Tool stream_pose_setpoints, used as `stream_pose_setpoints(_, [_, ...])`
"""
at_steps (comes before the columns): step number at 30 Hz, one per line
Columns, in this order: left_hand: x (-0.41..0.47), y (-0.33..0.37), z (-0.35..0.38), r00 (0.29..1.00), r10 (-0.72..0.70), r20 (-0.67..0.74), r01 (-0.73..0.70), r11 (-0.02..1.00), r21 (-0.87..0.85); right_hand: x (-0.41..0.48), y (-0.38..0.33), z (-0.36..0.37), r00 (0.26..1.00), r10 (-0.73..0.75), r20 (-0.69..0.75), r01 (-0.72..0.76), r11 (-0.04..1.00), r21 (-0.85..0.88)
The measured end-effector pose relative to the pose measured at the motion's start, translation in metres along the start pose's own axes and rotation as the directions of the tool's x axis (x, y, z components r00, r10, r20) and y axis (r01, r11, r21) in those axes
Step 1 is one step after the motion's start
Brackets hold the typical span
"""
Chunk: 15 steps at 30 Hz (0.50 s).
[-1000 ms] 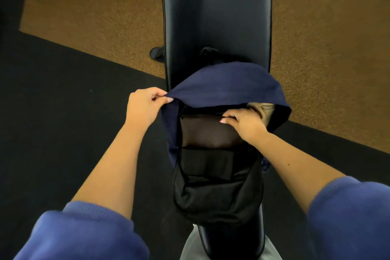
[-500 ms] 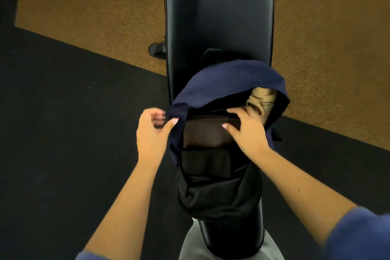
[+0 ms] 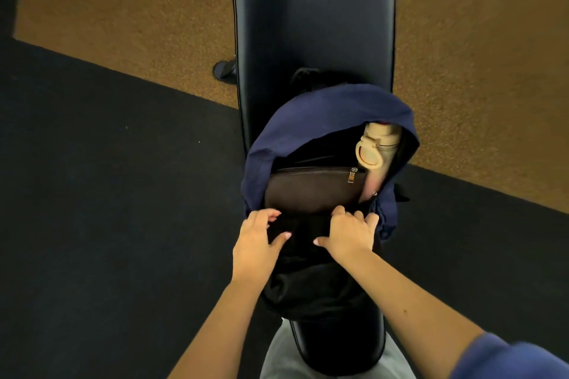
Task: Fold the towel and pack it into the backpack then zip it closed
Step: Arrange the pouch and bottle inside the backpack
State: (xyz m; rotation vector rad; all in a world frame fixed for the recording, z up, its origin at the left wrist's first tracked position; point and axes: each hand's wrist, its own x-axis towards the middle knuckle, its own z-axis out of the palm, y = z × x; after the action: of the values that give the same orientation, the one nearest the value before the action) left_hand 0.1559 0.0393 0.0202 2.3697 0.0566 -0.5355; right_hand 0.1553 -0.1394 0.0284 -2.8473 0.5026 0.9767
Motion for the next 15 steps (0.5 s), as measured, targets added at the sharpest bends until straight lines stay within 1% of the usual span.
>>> stream_pose_setpoints(3, [0.008,0.001,-0.007,0.992,0.099,0.082,-0.113,0.974,0.195,-0.001,0.005,0.001,0.994,-0.088,-0.070,0.092,0.994,0.055])
stream_pose_setpoints(6, [0.013,0.001,-0.010,0.980,0.147,0.133,-0.179,0.944,0.276,-0.004,0.010,-0.005,0.967,-0.190,-0.168,0.206,0.974,0.090])
stream_pose_setpoints(8, [0.014,0.000,-0.010,0.976,0.169,0.138,-0.202,0.937,0.285,-0.004,0.011,-0.011,0.929,-0.267,-0.256,0.306,0.943,0.128])
stream_pose_setpoints(11, [0.017,0.002,-0.010,0.974,0.197,0.115,-0.222,0.937,0.271,-0.001,0.015,-0.021,0.847,-0.410,-0.339,0.492,0.846,0.205])
stream_pose_setpoints(13, [0.020,0.006,-0.012,0.967,0.218,0.128,-0.247,0.925,0.288,0.004,0.019,-0.032,0.821,-0.438,-0.367,0.554,0.767,0.324])
stream_pose_setpoints(15, [0.024,0.012,-0.017,0.966,0.224,0.127,-0.252,0.928,0.275,0.009,0.027,-0.045,0.813,-0.413,-0.411,0.570,0.709,0.415])
